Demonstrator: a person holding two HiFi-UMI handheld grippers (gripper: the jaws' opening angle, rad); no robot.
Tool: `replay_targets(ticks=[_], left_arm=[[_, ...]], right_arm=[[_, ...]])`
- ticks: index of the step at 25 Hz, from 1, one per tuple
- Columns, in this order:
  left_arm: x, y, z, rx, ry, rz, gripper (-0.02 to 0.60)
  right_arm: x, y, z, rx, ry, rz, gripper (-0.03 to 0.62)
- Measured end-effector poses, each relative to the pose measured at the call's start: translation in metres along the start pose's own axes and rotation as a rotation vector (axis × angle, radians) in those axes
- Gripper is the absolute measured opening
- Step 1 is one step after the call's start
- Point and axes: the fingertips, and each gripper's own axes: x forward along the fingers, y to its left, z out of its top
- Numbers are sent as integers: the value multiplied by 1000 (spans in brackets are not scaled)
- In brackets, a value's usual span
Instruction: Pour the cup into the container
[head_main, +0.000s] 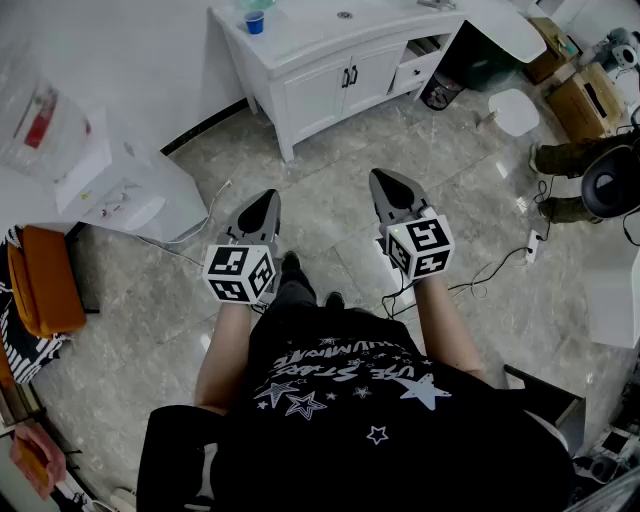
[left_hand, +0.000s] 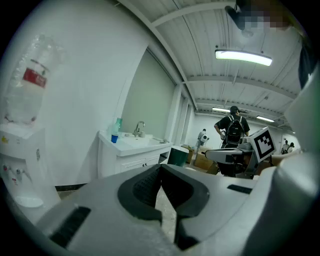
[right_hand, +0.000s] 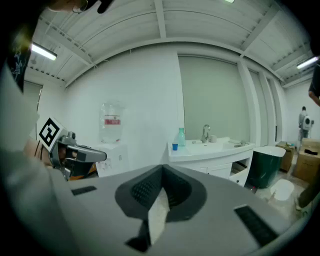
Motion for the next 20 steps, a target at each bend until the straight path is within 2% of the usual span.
replay_targets(ticks=[13,20], left_arm=[[17,21,-6,-20,30,0,9],[39,75,12,1,25,14,9]], right_arm=[[25,-10,-10,29,24,-19,6],[79,-5,8,60,-27,0,6]])
